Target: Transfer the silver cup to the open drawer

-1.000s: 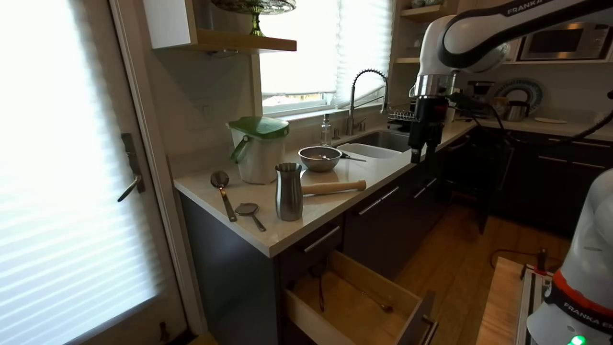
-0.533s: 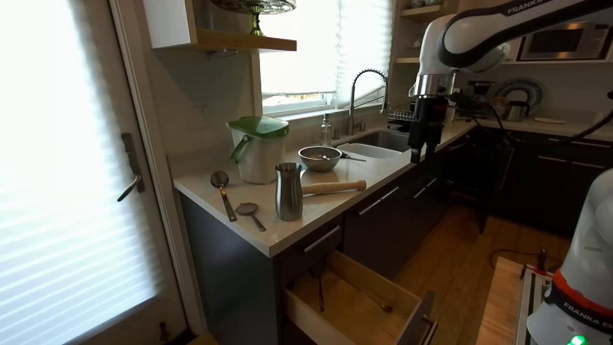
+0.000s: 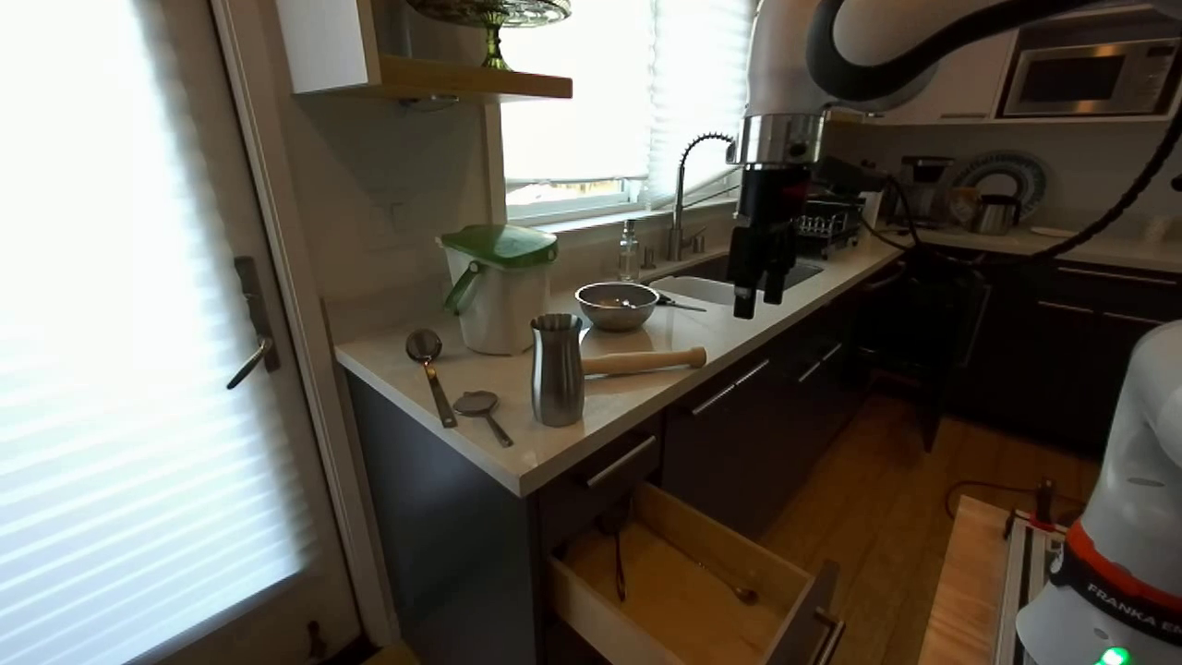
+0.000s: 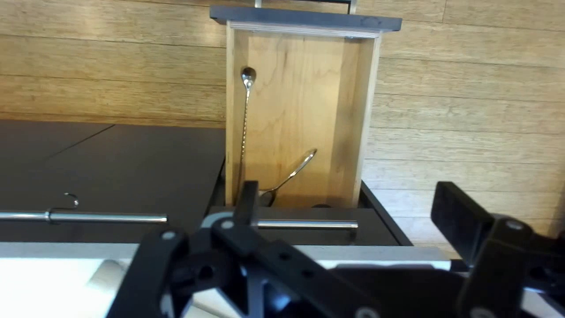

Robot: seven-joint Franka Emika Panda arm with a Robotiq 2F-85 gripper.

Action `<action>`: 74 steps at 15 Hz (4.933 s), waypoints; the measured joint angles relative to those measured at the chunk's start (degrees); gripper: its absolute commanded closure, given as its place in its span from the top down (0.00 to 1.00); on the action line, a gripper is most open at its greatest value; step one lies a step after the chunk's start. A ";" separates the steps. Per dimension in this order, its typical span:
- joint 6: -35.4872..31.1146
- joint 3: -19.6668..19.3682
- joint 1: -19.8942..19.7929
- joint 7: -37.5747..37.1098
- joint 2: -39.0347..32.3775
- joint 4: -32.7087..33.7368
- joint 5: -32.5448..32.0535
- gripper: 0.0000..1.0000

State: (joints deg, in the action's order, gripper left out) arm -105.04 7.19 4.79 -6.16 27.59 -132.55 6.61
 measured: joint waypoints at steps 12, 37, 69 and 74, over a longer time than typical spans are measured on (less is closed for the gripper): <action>-27.23 3.83 3.59 9.12 -11.66 1.75 -0.25 1.00; -50.50 -16.28 20.27 70.12 -20.35 -3.02 56.04 1.00; -41.16 -21.26 19.12 118.11 -33.52 4.77 91.70 1.00; -39.49 -12.57 10.05 122.51 -34.83 6.21 94.20 1.00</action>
State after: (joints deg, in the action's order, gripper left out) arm -144.53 -5.38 14.83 116.34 -7.24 -126.33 100.81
